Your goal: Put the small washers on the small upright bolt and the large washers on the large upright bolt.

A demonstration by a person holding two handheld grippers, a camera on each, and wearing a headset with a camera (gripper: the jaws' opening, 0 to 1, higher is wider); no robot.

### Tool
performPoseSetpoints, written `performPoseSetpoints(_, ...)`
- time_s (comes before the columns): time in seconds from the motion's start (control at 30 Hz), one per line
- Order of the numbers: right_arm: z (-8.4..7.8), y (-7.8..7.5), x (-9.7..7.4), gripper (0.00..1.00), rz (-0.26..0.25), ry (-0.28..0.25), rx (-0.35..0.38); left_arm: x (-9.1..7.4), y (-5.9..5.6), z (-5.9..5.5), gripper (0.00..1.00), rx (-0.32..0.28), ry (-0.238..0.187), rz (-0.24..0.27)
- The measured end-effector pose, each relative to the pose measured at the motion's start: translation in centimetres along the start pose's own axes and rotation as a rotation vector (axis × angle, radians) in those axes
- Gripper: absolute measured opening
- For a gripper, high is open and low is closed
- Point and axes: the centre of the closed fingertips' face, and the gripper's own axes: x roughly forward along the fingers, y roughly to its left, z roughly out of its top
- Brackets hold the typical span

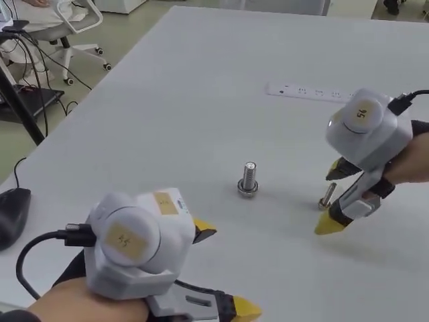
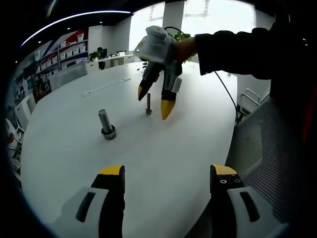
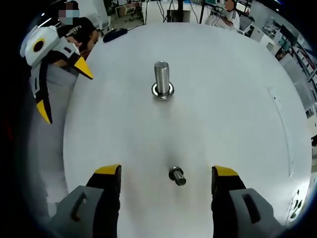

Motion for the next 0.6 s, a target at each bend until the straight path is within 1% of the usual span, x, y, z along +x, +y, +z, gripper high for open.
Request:
performPoseSetpoints(0.03,0.04,-0.09,-0.04,0.82,-0.011,-0.010,-0.002,0.02,-0.02,-0.03,0.69,0.002,0.001,0.000)
performPoseSetpoints(0.17,0.14,-0.17,-0.13,0.91,-0.027,-0.049,0.017,0.04,-0.09,-0.09,0.69,0.003,0.002,-0.002)
performPoseSetpoints(0.2,0.17,-0.08,-0.16,0.92,-0.024,-0.058,0.027,0.04,-0.10,-0.09,0.69,0.003,0.003,-0.003)
performPoseSetpoints(0.23,0.38,0.16,-0.16,0.95,-0.016,-0.083,0.042,0.04,-0.09,-0.08,0.69,0.003,0.002,-0.002)
performPoseSetpoints(0.27,0.57,0.12,-0.15,0.97,-0.023,-0.103,0.043,0.04,-0.09,-0.08,0.69,0.003,0.001,-0.002)
performPoseSetpoints(0.3,0.42,0.14,-0.21,0.99,-0.026,-0.103,0.043,0.04,-0.09,-0.08,0.69,0.002,0.001,-0.003)
performPoseSetpoints(0.33,0.39,0.23,-0.21,1.00,-0.030,-0.115,0.046,0.03,-0.10,-0.05,0.69,0.002,-0.001,-0.003)
performPoseSetpoints(0.37,0.26,0.37,-0.23,1.00,-0.028,-0.116,0.049,0.02,-0.10,-0.05,0.69,0.003,-0.001,-0.003)
performPoseSetpoints(0.47,0.12,0.65,-0.27,1.00,-0.036,-0.142,0.060,0.03,-0.16,-0.06,0.69,0.005,0.000,-0.005)
performPoseSetpoints(0.53,0.13,0.62,-0.41,1.00,-0.052,-0.164,0.063,0.04,-0.19,-0.05,0.69,0.005,-0.001,-0.006)
performPoseSetpoints(0.6,-0.05,0.73,-0.54,1.00,-0.056,-0.167,0.067,0.04,-0.23,-0.02,0.69,0.006,-0.003,-0.008)
